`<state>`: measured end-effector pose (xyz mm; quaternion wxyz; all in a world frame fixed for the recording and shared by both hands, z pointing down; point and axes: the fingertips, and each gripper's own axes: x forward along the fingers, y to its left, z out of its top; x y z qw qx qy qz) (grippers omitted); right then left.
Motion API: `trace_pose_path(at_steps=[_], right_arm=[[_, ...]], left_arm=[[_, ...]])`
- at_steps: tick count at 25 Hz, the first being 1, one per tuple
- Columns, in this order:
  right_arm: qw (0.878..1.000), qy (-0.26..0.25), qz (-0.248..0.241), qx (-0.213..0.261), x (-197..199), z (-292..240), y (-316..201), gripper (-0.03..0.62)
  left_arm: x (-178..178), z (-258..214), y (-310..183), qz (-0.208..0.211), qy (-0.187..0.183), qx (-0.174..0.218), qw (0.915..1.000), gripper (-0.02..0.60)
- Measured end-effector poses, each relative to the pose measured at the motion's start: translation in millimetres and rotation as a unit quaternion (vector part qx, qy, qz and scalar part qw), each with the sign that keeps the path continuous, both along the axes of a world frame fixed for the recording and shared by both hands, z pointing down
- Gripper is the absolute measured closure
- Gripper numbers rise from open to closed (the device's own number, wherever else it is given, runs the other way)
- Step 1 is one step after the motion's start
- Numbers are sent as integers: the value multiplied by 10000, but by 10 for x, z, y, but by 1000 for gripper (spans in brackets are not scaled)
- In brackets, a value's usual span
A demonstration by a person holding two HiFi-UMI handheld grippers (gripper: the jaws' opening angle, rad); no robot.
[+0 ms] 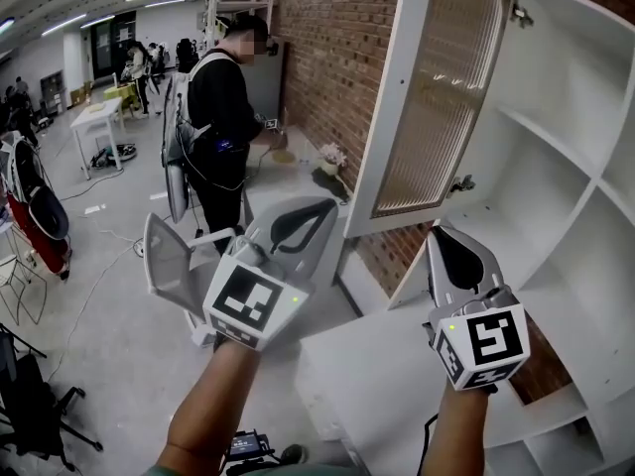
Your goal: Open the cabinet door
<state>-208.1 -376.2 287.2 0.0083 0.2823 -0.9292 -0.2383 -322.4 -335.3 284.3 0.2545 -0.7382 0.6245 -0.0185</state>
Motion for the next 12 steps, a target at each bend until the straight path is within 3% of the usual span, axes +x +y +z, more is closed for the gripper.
trace_pose_path(at_steps=[12], right_arm=[[9999, 42, 55, 79, 63, -78, -18, 589]], left_arm=[[13, -46, -22, 69, 110, 29, 9999, 580]])
